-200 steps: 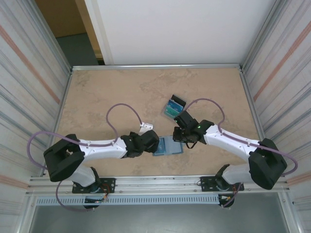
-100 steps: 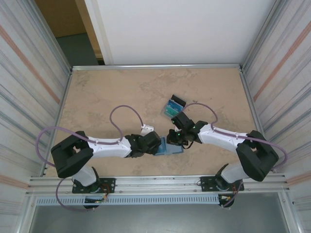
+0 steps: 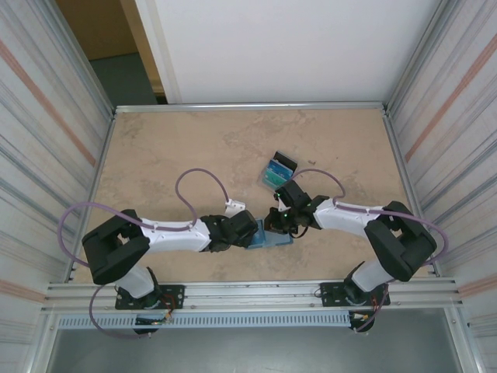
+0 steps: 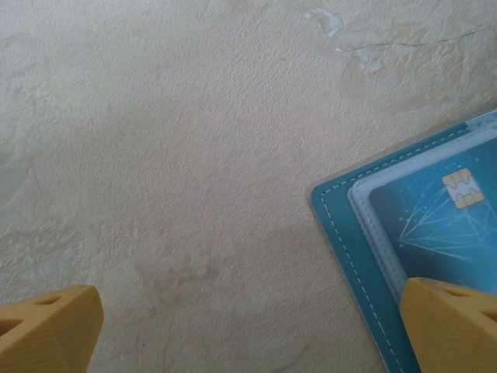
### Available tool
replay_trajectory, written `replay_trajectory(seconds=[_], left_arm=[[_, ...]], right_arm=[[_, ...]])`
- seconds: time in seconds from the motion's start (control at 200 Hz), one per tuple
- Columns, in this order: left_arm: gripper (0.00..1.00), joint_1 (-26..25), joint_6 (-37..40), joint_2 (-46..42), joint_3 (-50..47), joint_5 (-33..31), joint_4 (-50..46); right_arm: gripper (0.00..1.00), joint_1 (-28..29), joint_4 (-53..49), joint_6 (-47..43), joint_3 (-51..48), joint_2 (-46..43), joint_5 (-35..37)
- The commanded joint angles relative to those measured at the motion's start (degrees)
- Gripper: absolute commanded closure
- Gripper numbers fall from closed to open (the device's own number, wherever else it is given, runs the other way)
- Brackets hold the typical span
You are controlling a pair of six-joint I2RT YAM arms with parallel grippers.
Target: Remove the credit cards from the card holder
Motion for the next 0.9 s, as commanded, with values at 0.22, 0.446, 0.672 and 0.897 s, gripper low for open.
replay_trajectory(seconds=[0.22, 0.446, 0.672, 0.897], left_arm=[[0.01, -0.15, -0.4, 1.67, 0.83, -0.68, -4.03], [0.01, -0.16, -0.3, 2.2, 1.4, -0.67, -4.03], [0.01, -0.16, -0.2, 2.49, 1.41, -0.66, -4.12], [0.01, -0.12, -0.29, 2.64, 1.49, -0.64, -4.11]], right_arm=[[0.85, -0.56, 2.46, 1.17, -1.0, 1.69, -2.24], [0.85, -0.58, 3.21, 1.25, -1.33, 2.32, -2.88], [0.85, -0.51, 5.29, 1.67, -1.82, 2.88, -4.6], [0.87, -0.64, 8.3, 2.21, -2.7, 2.68, -7.17]])
